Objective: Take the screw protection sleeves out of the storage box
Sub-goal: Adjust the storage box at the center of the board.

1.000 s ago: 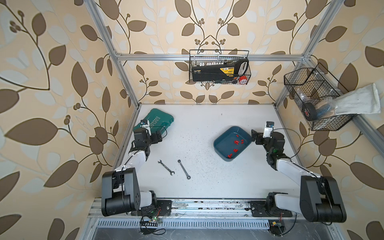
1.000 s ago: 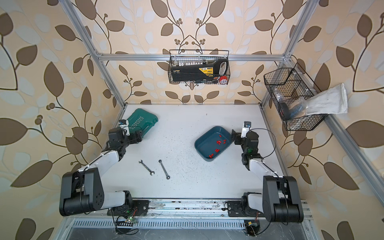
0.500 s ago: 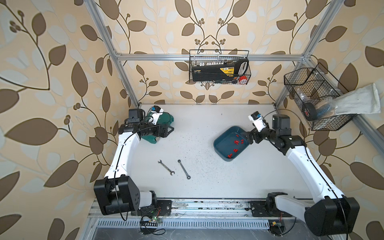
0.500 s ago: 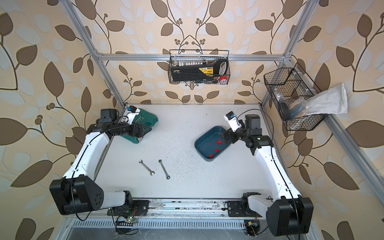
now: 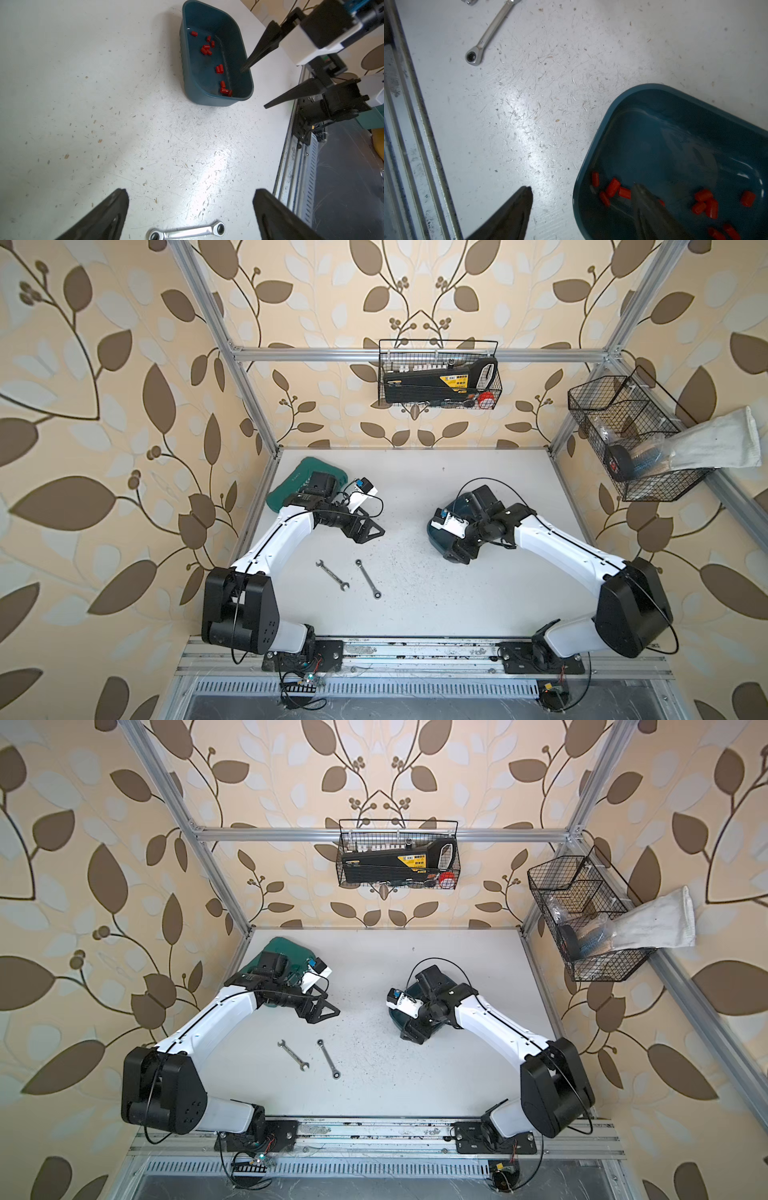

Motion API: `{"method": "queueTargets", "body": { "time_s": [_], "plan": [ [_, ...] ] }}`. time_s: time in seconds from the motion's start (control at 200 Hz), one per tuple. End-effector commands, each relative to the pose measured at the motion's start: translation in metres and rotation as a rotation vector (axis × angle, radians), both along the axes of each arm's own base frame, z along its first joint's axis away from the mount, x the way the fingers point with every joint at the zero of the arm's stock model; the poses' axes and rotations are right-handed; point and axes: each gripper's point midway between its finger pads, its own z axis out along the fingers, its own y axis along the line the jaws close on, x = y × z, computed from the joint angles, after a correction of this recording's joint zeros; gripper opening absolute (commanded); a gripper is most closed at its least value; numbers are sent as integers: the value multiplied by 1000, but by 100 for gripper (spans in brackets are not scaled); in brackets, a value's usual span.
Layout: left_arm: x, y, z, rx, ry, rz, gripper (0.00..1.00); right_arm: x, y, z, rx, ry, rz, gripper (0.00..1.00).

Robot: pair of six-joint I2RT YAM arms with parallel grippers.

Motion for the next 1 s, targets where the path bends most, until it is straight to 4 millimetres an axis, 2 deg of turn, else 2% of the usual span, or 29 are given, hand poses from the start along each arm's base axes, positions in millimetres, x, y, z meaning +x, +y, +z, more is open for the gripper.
{"method": "queueTargets", "body": {
  "time_s": [0.0,0.225,0.325,0.52,0.695,0.86,0.995],
  "plan": [
    [1,-5,4,-30,-53,-39,99,16,8,-11,-41,-33,-28,72],
    [-4,-2,4,-21,-69,-33,99,15,20,-34,-126,-6,-19,53],
    [-6,-1,5,-17,-80,-31,99,17,13,-41,-186,-14,-35,42],
    [-11,2,4,0,-109,-34,99,17,-4,-39,-272,-27,-49,22],
    [-15,5,5,21,-125,-46,99,-1,-24,-19,-322,-32,-3,8],
    [-28,7,5,10,-141,-99,99,-34,-46,10,-305,16,108,3],
    [-38,7,9,-29,-145,-142,99,-71,-59,40,-213,147,233,0]
  ]
}}
